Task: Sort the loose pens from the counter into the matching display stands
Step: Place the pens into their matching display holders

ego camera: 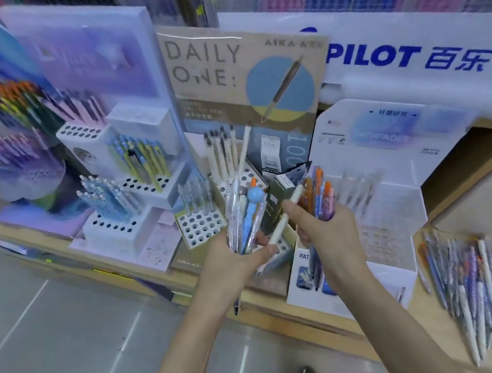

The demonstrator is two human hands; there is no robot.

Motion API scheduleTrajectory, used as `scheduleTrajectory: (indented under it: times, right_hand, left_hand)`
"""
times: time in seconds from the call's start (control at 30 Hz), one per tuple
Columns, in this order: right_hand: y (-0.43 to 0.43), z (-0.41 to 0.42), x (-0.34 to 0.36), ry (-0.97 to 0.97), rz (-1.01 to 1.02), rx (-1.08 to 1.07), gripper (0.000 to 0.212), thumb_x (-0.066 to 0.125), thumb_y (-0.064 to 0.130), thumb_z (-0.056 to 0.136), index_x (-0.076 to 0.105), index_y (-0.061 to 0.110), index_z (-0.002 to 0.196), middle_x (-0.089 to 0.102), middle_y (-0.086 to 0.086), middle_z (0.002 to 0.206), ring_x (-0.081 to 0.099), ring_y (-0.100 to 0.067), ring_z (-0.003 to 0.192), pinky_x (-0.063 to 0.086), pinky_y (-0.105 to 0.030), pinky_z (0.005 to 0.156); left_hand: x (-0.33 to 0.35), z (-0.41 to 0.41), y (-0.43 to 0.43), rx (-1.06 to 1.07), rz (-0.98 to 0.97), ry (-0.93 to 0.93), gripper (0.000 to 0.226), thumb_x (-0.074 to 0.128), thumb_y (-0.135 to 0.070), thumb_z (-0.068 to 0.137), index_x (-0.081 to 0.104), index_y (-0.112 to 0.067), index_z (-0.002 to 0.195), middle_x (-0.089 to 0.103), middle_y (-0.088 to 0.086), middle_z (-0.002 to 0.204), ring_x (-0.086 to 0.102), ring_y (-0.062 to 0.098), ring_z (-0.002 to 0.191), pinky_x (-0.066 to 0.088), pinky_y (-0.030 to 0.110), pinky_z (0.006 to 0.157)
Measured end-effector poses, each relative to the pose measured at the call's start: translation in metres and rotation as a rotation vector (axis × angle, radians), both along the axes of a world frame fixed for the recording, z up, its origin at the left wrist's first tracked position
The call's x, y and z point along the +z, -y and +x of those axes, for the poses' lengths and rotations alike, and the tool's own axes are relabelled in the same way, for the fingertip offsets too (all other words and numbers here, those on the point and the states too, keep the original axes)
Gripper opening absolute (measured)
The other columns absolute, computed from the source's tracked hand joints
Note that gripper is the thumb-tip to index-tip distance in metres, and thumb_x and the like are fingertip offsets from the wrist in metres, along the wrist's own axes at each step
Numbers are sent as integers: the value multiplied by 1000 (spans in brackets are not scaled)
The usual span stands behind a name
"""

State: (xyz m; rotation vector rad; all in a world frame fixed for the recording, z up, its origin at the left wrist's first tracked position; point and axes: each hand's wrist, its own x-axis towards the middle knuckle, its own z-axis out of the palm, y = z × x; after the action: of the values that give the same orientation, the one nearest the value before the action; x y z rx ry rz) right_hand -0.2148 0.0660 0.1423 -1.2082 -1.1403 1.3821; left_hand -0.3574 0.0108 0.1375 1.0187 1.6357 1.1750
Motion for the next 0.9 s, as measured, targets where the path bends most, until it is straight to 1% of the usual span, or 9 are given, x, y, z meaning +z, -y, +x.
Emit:
scheduleTrajectory:
  times: [0.17,0.3,0.37,0.43,0.53,0.63,0.7,0.77,0.9]
  right_hand:
    - [-30,-28,17,-92,-44,-17,17,76,21,81,66,18,68,55,5,51,49,-10,46,42,-19,46]
    - [-57,-46,27,-78,14,-6,43,77,25,80,52,-9,78,48,-16,63,45,-24,55,44,-34,56]
    - [-68,-53,31,-72,28,-34,37,77,26,79,56,-4,77,48,-22,65,47,-30,56,47,-37,56]
    - [-77,-56,30,-39,42,-47,26,76,28,79,60,9,73,46,-13,61,45,-19,53,43,-27,53]
    - [-88,-59,26,23,93,-38,31,74,26,82,55,22,58,43,-1,51,40,-12,47,38,-17,48]
    - [-97,-63,22,95,128,-125,21,74,20,83,63,18,65,50,11,49,43,-1,45,39,-12,46]
    - [-103,-65,19,137,156,-201,18,74,18,82,62,13,70,51,9,52,44,-3,48,41,-13,48]
    - [-104,-69,14,173,173,-266,19,74,20,82,62,15,69,52,10,53,44,-4,51,42,-15,52]
    - [-98,-84,6,284,176,-357,21,72,24,84,59,16,70,51,0,58,45,-13,59,43,-33,60]
  left_hand:
    - [16,-31,-25,-19,74,54,18,79,-4,72,64,-14,70,66,-9,60,59,2,56,45,13,54]
    - [26,-49,-54,1,91,75,16,78,-4,74,67,-16,72,71,-11,66,62,-5,59,44,8,52]
    - [29,-57,-67,6,87,58,16,79,-7,74,67,-17,70,72,-6,70,60,-3,56,43,10,51]
    - [29,-64,-79,-12,81,57,14,78,-6,75,66,-12,73,71,-7,69,59,-2,55,43,10,52]
    - [26,-74,-92,-42,87,48,11,77,-4,76,66,-8,77,69,-12,66,59,-3,57,43,10,52]
    - [20,-88,-102,-1,75,25,14,78,-8,76,65,-16,75,65,-15,60,57,-5,54,42,9,52]
    - [14,-100,-109,22,69,1,15,76,-8,77,65,-17,75,63,-14,56,55,-6,51,41,8,51]
    - [8,-112,-116,43,71,-6,14,74,-6,79,64,-16,76,64,-11,58,57,-6,52,42,8,51]
    - [1,-131,-126,-11,60,8,14,73,-3,80,64,-14,80,65,-14,57,58,-8,52,42,6,50]
